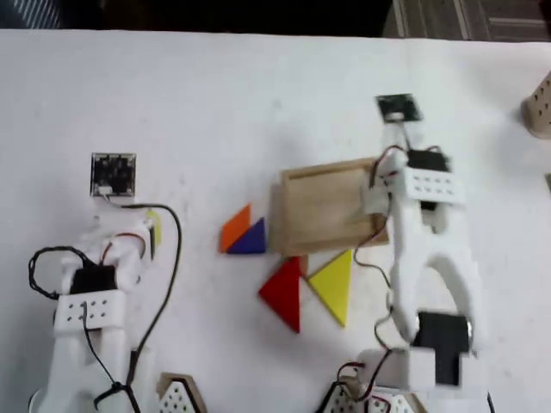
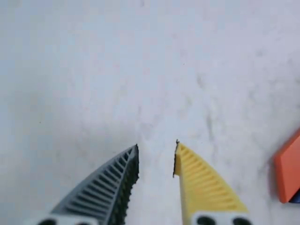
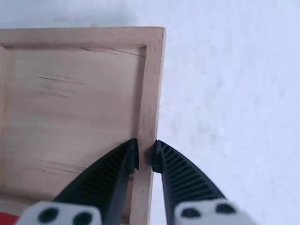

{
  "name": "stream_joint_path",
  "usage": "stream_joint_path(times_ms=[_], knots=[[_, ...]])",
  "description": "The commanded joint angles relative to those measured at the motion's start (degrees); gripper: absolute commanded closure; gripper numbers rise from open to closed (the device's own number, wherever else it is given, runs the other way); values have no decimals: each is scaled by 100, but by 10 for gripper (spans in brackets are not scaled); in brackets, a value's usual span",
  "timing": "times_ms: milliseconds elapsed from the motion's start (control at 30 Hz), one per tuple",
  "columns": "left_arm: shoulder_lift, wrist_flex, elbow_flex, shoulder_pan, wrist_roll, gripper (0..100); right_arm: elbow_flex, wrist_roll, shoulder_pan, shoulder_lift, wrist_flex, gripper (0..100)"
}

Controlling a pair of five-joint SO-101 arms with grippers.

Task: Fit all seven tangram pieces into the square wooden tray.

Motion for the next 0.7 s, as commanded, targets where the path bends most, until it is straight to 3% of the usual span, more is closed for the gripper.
stream_joint_path(times_ms=[0,233,467,667], knots=[[13,-167,-325,-48,62,842,-70,545,523,-1007,620,981],[13,-167,-325,-22,62,842,1371,1758,1789,-2308,567,981],[-4,-176,-264,-13,62,841,2532,2743,3266,-2941,-365,981],[-13,-176,-255,-13,62,841,3297,2910,3565,-2774,-1358,981]])
